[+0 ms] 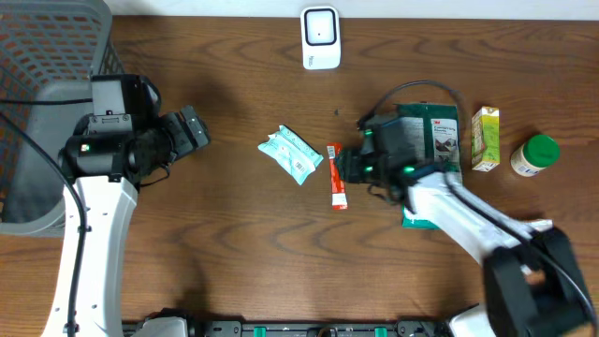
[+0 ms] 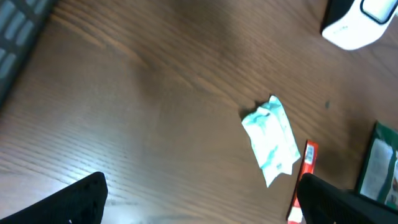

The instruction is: Scan the item barcode

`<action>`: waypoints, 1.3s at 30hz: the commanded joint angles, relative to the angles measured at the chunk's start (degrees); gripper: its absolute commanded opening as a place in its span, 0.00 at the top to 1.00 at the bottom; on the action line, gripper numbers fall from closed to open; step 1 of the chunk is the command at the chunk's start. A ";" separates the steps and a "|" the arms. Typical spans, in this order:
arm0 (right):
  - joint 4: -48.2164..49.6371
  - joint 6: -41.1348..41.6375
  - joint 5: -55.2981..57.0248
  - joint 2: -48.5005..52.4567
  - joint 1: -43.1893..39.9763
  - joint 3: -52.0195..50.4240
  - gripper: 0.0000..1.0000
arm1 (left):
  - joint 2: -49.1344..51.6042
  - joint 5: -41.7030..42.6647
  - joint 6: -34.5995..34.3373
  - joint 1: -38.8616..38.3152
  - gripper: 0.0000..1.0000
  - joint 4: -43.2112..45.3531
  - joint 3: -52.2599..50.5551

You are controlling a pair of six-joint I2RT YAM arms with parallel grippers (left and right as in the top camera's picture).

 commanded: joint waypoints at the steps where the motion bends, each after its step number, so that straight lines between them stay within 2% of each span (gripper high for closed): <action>1: 4.96 -1.07 5.90 5.90 3.08 -0.04 0.51 | 0.33 0.42 0.59 -1.25 0.02 -1.11 -0.81; 3: 7.76 -1.05 6.49 8.79 4.37 -0.02 0.54 | 0.33 0.42 0.59 -1.79 0.02 -1.11 -0.81; 8: 8.90 -1.03 7.89 11.98 4.76 -0.02 0.71 | 0.33 0.42 0.57 -2.89 0.02 -1.09 -0.85; 10: 8.94 -1.03 7.89 11.45 4.26 0.00 0.93 | 0.33 0.42 0.57 -3.30 0.02 -1.09 -0.85; 11: 8.92 -1.03 7.89 11.13 3.87 0.04 0.99 | 0.33 0.42 0.55 -3.45 0.02 -1.09 -0.85; 15: 8.13 -0.81 2.99 7.54 1.86 0.09 0.99 | 0.26 0.44 0.52 -3.61 0.01 -0.57 -0.85; 16: 8.04 -0.81 0.74 5.99 1.03 0.09 0.99 | 0.24 0.50 0.52 -3.61 0.04 -0.24 -0.83; 18: 8.09 0.33 -4.15 1.88 -1.14 0.09 0.99 | 0.02 2.95 0.70 -3.61 0.16 -0.61 -0.83; 20: 7.78 3.69 -7.74 -2.21 -3.67 0.09 0.99 | 0.26 10.67 5.18 -4.17 0.20 0.61 -0.83; 22: 7.28 6.05 -10.62 -5.09 -5.84 0.09 0.99 | 0.61 16.76 9.27 -5.27 0.21 1.68 -0.85; 25: 5.44 7.78 -14.99 -8.46 -8.85 0.09 0.99 | 1.49 15.67 9.77 -7.21 0.16 2.40 -0.85; 26: 4.26 7.74 -15.02 -8.85 -9.16 0.07 0.92 | 1.95 14.95 9.77 -7.54 0.14 2.38 -0.85; 27: 3.10 7.50 -14.62 -8.87 -9.14 0.07 0.66 | 2.58 14.49 9.77 -7.85 0.12 2.32 -0.85; 28: 1.73 6.67 -14.05 -8.59 -8.76 0.04 0.54 | 3.37 14.47 9.77 -8.11 0.11 2.19 -0.85; 29: 0.74 5.62 -13.16 -7.96 -8.17 -0.02 0.51 | 4.00 14.56 9.75 -8.22 0.11 2.14 -0.85; 35: 1.01 -0.20 0.70 0.76 0.15 -0.04 0.48 | 9.44 14.58 9.53 -8.37 0.10 2.40 -0.85; 39: 5.22 -0.13 7.69 7.93 5.14 -0.02 0.54 | 10.84 14.56 9.60 -8.37 0.10 2.36 -0.85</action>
